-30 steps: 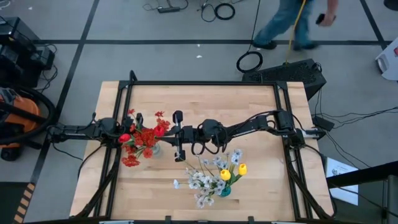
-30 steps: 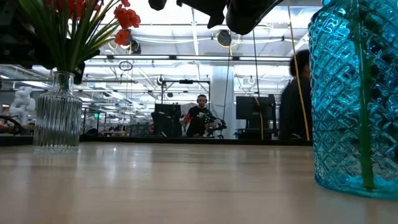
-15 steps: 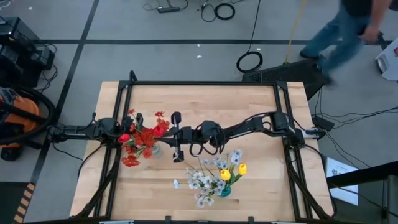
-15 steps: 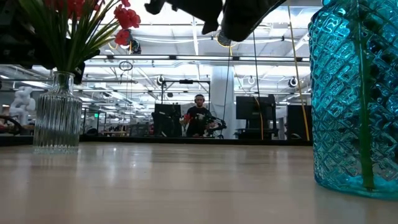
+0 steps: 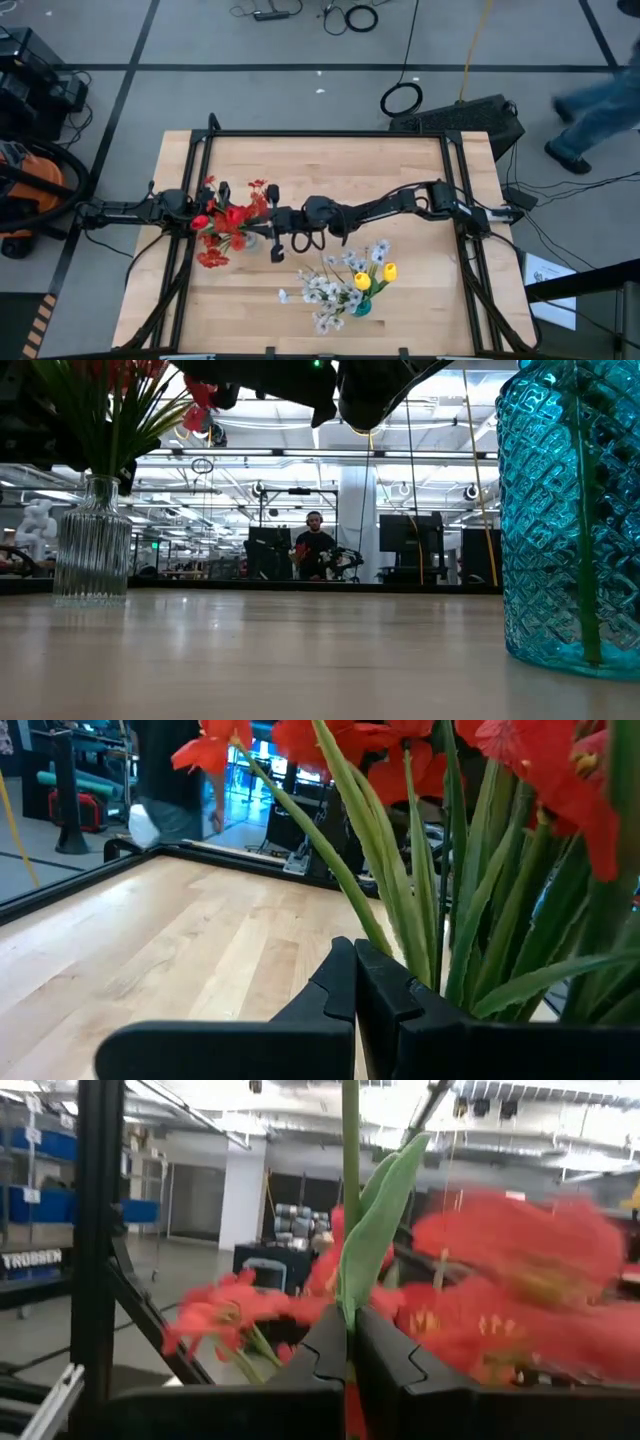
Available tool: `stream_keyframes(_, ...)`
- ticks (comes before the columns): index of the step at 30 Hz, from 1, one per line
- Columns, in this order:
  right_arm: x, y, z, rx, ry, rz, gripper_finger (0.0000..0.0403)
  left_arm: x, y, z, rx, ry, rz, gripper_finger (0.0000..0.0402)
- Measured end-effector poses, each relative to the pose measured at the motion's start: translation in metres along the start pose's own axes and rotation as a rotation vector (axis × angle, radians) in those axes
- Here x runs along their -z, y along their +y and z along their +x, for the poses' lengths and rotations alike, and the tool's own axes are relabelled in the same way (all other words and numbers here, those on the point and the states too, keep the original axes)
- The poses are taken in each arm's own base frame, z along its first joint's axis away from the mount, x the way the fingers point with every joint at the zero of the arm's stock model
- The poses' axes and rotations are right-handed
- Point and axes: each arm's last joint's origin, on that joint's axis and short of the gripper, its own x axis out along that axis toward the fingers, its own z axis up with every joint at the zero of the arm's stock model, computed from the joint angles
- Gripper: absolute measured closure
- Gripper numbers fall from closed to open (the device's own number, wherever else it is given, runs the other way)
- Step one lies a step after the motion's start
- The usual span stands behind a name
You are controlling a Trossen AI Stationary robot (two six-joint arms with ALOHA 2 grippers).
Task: Sort flowers into vase by color
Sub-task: Put the red tulip into the transparent vase
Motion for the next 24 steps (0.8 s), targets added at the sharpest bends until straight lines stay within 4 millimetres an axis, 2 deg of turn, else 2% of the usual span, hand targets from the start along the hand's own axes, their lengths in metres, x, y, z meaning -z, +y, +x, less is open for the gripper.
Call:
stream_keyframes(19, 0.024, -0.001, -0.003, 0.004, 0.259, -0.01, 0.0403, 0.0, 0.0, 0.0, 0.0, 0.0, 0.0, 0.0401)
stream_keyframes(24, 0.026, -0.001, -0.004, 0.002, 0.273, -0.008, 0.0403, 0.0, 0.0, 0.0, -0.001, 0.0, 0.0, 0.0401)
